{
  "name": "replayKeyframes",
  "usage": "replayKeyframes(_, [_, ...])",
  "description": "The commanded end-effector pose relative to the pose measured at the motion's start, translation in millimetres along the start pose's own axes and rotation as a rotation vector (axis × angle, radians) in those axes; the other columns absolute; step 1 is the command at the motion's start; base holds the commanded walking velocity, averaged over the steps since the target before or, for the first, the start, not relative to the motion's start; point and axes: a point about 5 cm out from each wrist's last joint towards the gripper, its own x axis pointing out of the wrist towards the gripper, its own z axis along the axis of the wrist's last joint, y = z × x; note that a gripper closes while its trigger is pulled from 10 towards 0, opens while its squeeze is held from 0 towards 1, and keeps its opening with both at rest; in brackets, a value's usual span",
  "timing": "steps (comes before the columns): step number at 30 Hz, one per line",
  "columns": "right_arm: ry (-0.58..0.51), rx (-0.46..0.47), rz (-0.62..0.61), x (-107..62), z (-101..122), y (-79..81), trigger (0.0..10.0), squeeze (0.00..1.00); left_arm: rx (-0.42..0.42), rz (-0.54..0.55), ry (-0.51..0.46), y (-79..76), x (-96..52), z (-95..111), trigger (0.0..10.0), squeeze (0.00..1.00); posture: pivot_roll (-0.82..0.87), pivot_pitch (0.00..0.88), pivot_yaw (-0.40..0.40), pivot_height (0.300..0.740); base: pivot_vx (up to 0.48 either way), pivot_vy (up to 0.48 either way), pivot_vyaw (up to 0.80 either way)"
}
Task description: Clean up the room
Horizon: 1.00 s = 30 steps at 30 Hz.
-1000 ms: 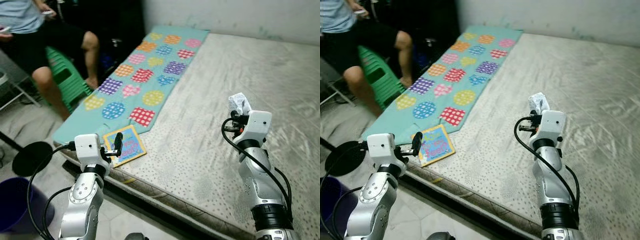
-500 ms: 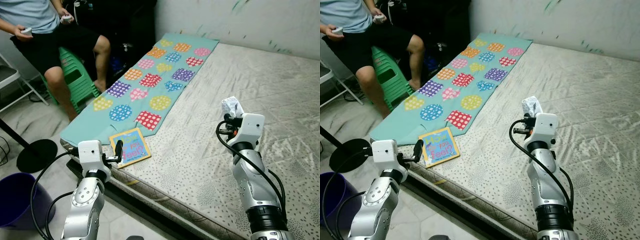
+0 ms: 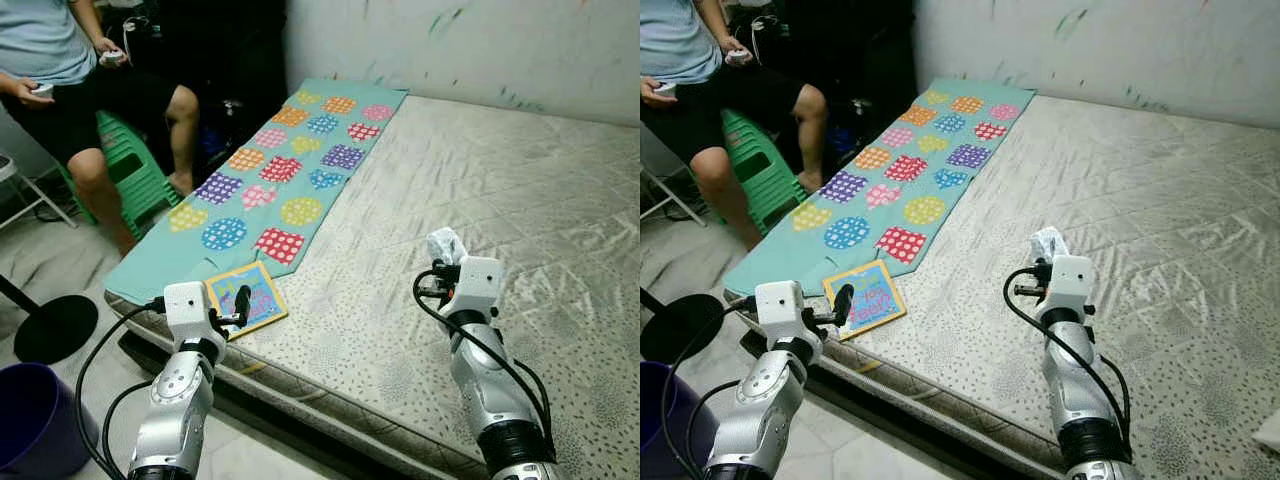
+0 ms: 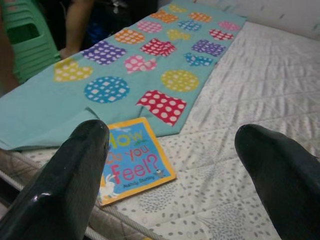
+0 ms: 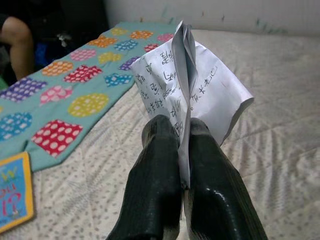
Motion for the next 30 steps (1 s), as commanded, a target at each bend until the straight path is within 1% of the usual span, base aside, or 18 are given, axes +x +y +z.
replayKeyframes(1, [-0.016, -0.028, 0.025, 2.8, 2.8, 5.8, 10.0, 0.0, 0.011, 0.005, -0.009, 1.6, 2.2, 1.8, 10.0, 0.0, -0.05, 0.0, 0.069, 0.74, 0.0, 0.0, 0.0])
replayKeyframes(3, [-0.015, -0.037, 0.022, 3.1, 2.4, 5.3, 10.0, 0.0, 0.011, 0.004, -0.009, 1.2, 2.7, 1.7, 10.0, 0.0, -0.06, 0.0, 0.068, 0.74, 0.0, 0.0, 0.0])
replayKeyframes(4, [-0.018, -0.056, 0.026, 3.4, 2.2, 5.3, 10.0, 0.0, 0.01, 0.003, -0.011, 0.2, 3.5, 1.6, 10.0, 0.0, -0.06, 0.0, 0.065, 0.74, 0.0, 0.0, 0.8])
replayKeyframes(7, [-0.019, -0.07, 0.034, 3.6, 1.8, 6.4, 10.0, 0.0, 0.01, 0.002, -0.012, -0.6, 4.0, 1.3, 10.0, 0.0, -0.06, 0.0, 0.063, 0.74, 0.0, 0.0, 0.8])
replayKeyframes(12, [-0.021, -0.067, 0.033, 4.7, 1.2, 6.2, 10.0, 0.0, 0.011, -0.001, -0.016, -1.3, 4.5, 1.2, 10.0, 0.0, -0.06, 0.0, 0.062, 0.74, 0.0, 0.0, 0.8])
replayKeyframes(20, [-0.057, -0.077, 0.058, 4.8, 6.3, 13.2, 10.0, 0.0, 0.018, -0.006, -0.02, -0.9, 4.0, 1.0, 10.0, 0.0, -0.07, 0.0, 0.068, 0.74, 0.0, 0.0, 0.8])
replayKeyframes(30, [-0.06, -0.068, 0.068, 4.5, 6.0, 15.2, 10.0, 0.0, 0.02, -0.003, -0.021, 0.0, 2.3, 0.3, 10.0, 0.0, -0.07, 0.0, 0.066, 0.74, 0.0, 0.0, 0.8])
